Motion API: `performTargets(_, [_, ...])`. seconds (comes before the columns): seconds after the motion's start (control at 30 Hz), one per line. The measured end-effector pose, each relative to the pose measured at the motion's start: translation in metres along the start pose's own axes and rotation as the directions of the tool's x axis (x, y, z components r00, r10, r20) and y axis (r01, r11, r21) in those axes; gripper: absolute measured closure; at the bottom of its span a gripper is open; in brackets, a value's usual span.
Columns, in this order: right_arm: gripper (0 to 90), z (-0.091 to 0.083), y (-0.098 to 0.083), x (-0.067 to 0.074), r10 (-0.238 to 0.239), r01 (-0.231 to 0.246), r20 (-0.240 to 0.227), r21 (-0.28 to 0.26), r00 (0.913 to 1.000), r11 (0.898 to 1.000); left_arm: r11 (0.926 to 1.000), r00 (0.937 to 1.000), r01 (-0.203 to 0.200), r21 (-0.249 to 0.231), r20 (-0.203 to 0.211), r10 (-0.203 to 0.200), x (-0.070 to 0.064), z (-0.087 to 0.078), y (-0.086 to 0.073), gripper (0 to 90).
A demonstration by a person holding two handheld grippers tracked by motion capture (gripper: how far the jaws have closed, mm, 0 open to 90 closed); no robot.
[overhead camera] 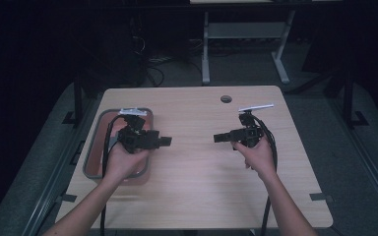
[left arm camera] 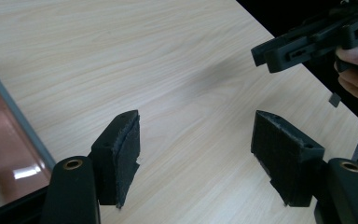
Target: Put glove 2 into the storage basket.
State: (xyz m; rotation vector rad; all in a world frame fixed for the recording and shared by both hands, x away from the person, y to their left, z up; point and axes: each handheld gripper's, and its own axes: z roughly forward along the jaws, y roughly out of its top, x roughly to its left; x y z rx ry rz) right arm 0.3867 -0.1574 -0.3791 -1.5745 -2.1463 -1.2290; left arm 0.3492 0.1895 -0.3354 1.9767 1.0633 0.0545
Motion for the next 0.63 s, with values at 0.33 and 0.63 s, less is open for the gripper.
performTargets(0.33, [45.9,-0.007,-0.010,-0.010,0.016,-0.016,0.016,-0.007,0.9998,1.000,0.9993,0.9992,-0.032,0.017,0.023,0.032,-0.015,0.009,0.000,31.4])
performTargets(0.63, [43.0,-0.018,-0.022,-0.025,0.036,-0.035,0.031,-0.027,0.9989,0.999,0.9979,0.9976,-0.050,0.040,0.050,0.048,-0.028,0.022,-0.003,29.7])
